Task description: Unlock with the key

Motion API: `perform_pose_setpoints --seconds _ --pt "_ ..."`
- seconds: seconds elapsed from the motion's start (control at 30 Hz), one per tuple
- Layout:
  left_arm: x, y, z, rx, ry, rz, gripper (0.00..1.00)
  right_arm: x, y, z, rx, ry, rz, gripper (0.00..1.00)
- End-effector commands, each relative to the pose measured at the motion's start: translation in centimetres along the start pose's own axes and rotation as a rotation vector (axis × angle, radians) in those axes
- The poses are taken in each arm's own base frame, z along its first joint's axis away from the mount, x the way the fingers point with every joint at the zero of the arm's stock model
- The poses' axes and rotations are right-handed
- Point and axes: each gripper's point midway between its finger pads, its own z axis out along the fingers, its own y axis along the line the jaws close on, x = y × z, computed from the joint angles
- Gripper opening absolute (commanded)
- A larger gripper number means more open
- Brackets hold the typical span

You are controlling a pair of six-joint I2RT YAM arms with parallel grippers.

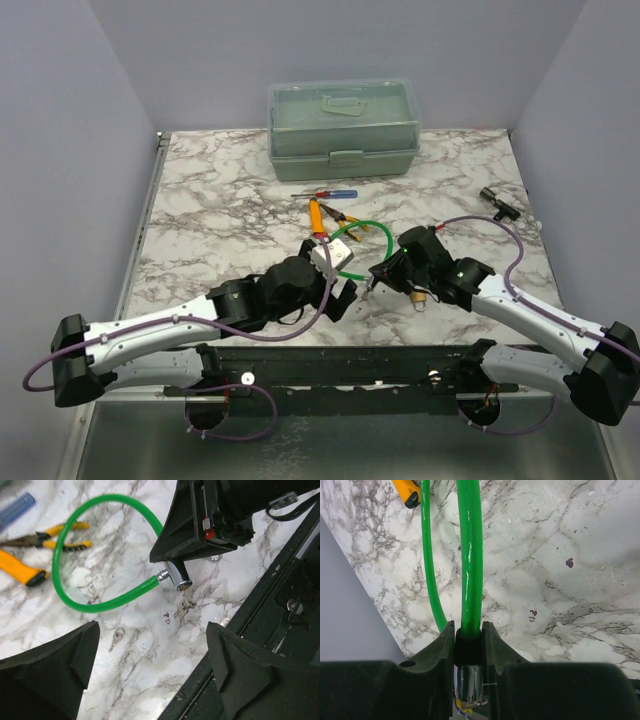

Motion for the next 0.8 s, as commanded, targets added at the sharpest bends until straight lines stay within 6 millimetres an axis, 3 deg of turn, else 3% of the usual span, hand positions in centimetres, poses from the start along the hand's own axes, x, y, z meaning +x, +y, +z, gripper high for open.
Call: perform_pose_setpoints --seconds 0.0,0.13,0.2,0.27,0.4,0.5,0.77 --pt "-1.2 1.2 -2.2 -0.003 -0.105 0.101 0.97 -0.5 2.1 -0.9 -0.104 -0.022 -0.027 0.00" --pt "-0.3 3.6 -1.7 -0.103 -0.134 0.260 0.96 -0.6 1.8 -1.0 -0.093 -0.026 -0.058 0.00" --pt "0.8 3.9 -0.7 -0.108 -0.113 0.353 0.93 -0.5 1.6 -1.1 -0.088 -0.024 -0.067 0.00" --pt "2.4 3.8 0.4 -0.079 -0.070 0.511 0.89 -0.5 1.5 -1.2 -0.088 -0.026 -0.071 0.00" --pt "1.7 3.2 1.4 -0.057 -0.168 0.630 0.88 -0.4 0.8 -1.2 -0.075 -0.019 -0.076 0.00" --pt "2.1 2.2 1.7 0.008 -0.235 0.763 0.88 -0.1 0.7 -1.3 -0.081 -0.004 -0.083 0.00" --pt "3.1 1.0 3.4 0.077 -0.273 0.922 0.83 0.6 1.3 -1.4 -0.103 0.037 -0.116 0.00"
